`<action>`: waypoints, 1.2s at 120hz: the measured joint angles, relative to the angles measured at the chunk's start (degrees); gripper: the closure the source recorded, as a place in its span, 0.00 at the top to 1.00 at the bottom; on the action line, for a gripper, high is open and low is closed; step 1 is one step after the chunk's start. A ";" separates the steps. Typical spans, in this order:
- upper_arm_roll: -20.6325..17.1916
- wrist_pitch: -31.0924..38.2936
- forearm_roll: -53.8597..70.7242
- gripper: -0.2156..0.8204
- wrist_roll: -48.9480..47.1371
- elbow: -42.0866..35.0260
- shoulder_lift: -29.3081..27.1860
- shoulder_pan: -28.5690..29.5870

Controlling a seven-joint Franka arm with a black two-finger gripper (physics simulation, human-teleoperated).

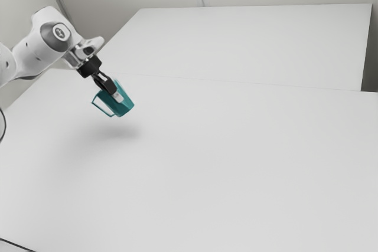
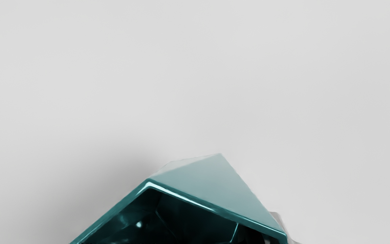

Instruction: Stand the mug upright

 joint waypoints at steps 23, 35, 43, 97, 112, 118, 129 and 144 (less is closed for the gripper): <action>-4.51 10.60 11.48 0.04 -3.58 -10.40 -5.20 0.51; -5.86 15.32 16.26 0.03 -5.88 -13.95 -6.82 0.79; -6.21 18.47 18.16 0.03 -7.32 -17.15 -8.68 0.69; -6.41 36.42 22.47 0.03 -14.26 -28.04 -10.17 0.00; -6.41 38.86 22.82 0.03 -15.52 -29.20 -9.23 -0.08; -6.41 39.50 22.89 0.03 -15.95 -29.35 -8.66 -0.11; -6.41 40.57 23.00 0.03 -16.66 -29.62 -8.07 -0.16; -6.40 41.49 23.11 0.03 -17.48 -29.78 -7.54 -0.16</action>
